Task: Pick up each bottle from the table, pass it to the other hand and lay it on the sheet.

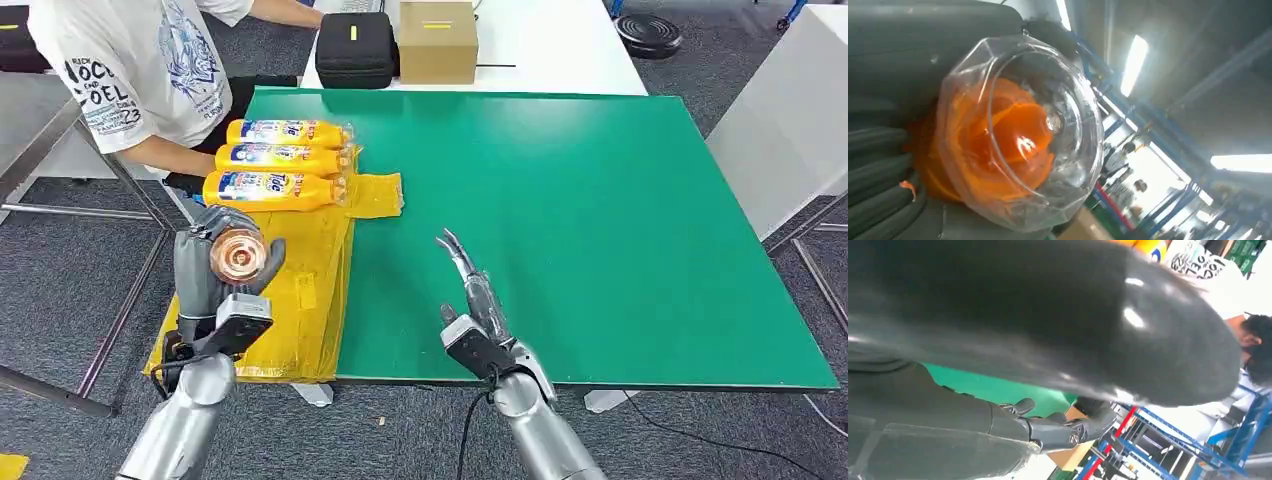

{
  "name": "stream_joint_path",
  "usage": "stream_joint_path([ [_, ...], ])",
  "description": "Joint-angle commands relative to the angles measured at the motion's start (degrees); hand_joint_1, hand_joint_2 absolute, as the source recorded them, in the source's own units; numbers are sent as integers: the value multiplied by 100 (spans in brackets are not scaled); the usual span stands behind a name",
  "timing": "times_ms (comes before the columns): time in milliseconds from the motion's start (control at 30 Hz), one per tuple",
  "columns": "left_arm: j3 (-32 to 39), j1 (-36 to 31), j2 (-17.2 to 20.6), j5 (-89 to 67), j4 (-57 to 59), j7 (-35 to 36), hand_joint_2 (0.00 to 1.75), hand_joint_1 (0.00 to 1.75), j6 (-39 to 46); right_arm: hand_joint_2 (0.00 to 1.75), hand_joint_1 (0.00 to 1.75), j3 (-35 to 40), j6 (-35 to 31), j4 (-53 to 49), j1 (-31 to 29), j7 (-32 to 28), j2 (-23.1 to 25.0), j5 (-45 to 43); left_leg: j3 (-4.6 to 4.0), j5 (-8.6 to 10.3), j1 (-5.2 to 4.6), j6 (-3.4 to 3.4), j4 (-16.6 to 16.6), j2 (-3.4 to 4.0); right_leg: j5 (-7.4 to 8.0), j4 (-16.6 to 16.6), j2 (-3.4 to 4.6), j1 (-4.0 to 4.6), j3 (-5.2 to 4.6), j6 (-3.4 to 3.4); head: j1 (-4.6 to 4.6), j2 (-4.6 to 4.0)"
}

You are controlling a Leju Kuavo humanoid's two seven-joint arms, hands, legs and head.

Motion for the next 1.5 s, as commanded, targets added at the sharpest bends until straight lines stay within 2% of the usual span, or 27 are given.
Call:
stream_joint_path([
  [33,-614,-240,520,-921,569,626,175,175,-400,0,0,-515,160,-277,31,-7,-218,29,34,-13,10,-15,0,-10,-16,-2,-14,10,40,-13,0,0],
  [133,-614,-240,520,-921,569,626,175,175,-400,0,0,-515,160,-277,31,-7,-218,29,42,-21,17,-18,5,-2,-20,-2,-8,18,47,-16,0,0],
  [167,-640,-262,544,-973,574,679,175,175,-476,0,0,-516,145,-280,38,-7,-202,45,20,-9,7,-10,-1,-3,-10,-2,-9,8,23,-9,2,0],
  [267,-1036,-518,790,-1934,879,1358,175,175,-1012,0,0,-507,156,-413,46,-7,-289,-40,55,-29,19,-21,5,2,-28,-1,-7,20,60,-19,2,0],
  [333,-1269,-739,863,-2409,1238,1618,175,175,-1272,0,0,-477,169,-496,50,-7,-340,-116,17,-4,5,-9,-1,-13,-9,0,-16,5,20,-8,0,0],
  [367,-1479,-912,921,-2906,1502,1858,175,175,-1361,0,0,-462,189,-543,49,-7,-352,-144,29,-10,11,-14,2,-18,-16,0,-22,12,36,-12,2,0],
  [467,-1546,-1098,859,-3088,1836,1906,175,175,-1327,0,0,-508,194,-554,34,-7,-337,-138,29,-7,11,-14,1,-21,-15,-1,-26,12,37,-13,2,0],
  [667,-2437,-1926,894,-4515,3149,2554,175,175,-1637,0,0,-757,383,-746,44,-5,-285,23,15,1,6,-9,-1,-23,-8,-1,-25,6,21,-8,4,0],
  [800,-3043,-2534,582,-5098,4396,2920,175,175,-1504,0,0,-802,469,-507,-170,10,-276,46,28,-4,12,-14,5,-19,-12,-1,-25,13,38,-11,2,0],
  [900,-2993,-2587,527,-4956,4782,2708,175,175,-1491,0,0,-843,459,-686,28,21,-286,63,35,-9,15,-17,7,-17,-16,-1,-23,16,45,-12,2,0],
  [967,-2939,-2559,524,-4846,4859,2623,175,175,-1499,0,0,-861,454,-725,84,17,-310,77,12,3,4,-8,-2,-8,-3,-3,-10,4,15,-4,2,0],
  [1100,-2941,-2550,523,-4841,4863,2617,175,175,-1492,0,0,-865,453,-726,81,16,-313,78,38,-16,15,-19,8,-2,-19,2,-10,15,43,-13,2,0],
  [1133,-2924,-2563,491,-4778,4913,2586,175,175,-1601,0,0,-863,461,-680,44,14,-315,86,16,-2,6,-11,2,-2,-7,0,-8,7,18,-7,0,0],
  [1233,-2846,-2548,434,-4604,4946,2490,175,175,-1683,0,0,-862,464,-640,-2,11,-316,98,23,-9,11,-15,9,-3,-12,2,-9,12,28,-9,2,0],
  [1333,-2388,-2490,278,-3893,4970,2222,175,175,-1907,0,0,-868,447,-609,-17,9,-321,114,9,0,6,-9,3,-3,-3,-1,-7,7,13,-5,2,0],
  [1500,-1842,-2511,264,-3071,4768,2006,175,175,-2173,0,0,-836,412,-549,-39,-4,-309,134,14,-4,9,-12,4,0,-5,-1,-3,9,19,-8,2,0],
])
